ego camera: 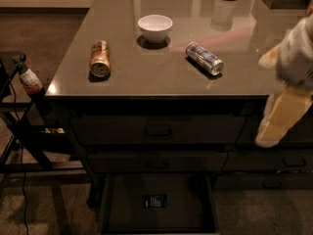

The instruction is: Pick rxbar blueberry from bottom drawer and place on counter

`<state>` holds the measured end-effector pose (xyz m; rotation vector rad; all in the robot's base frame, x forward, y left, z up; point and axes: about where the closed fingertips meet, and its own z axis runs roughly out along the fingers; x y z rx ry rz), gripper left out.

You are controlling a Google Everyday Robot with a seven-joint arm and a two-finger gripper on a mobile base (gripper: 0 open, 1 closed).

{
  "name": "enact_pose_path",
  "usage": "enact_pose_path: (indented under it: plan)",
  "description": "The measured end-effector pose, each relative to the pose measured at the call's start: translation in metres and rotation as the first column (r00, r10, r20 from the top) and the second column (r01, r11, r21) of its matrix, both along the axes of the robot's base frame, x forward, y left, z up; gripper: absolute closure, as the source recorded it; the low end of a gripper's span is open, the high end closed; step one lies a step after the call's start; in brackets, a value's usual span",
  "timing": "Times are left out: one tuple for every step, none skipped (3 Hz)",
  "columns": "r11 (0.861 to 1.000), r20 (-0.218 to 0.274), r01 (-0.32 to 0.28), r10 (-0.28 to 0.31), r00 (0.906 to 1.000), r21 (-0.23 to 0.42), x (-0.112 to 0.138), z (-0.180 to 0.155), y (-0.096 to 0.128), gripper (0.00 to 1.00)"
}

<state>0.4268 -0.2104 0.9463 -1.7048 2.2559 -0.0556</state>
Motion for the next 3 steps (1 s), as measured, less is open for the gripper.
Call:
enact_pose_path:
  plan:
    - [0.996,-0.021,0.033,-0.031,0.9993,0.087,-0.016,-0.056,0.021,0.0]
    - [0.99,-0.091,0.061,-0.049,0.9946,0.131,-0.037,-0.138,0.037,0.0]
    - [0.989,-0.09,0.061,-0.049,0.9947,0.131,-0.037,-0.138,0.037,0.0]
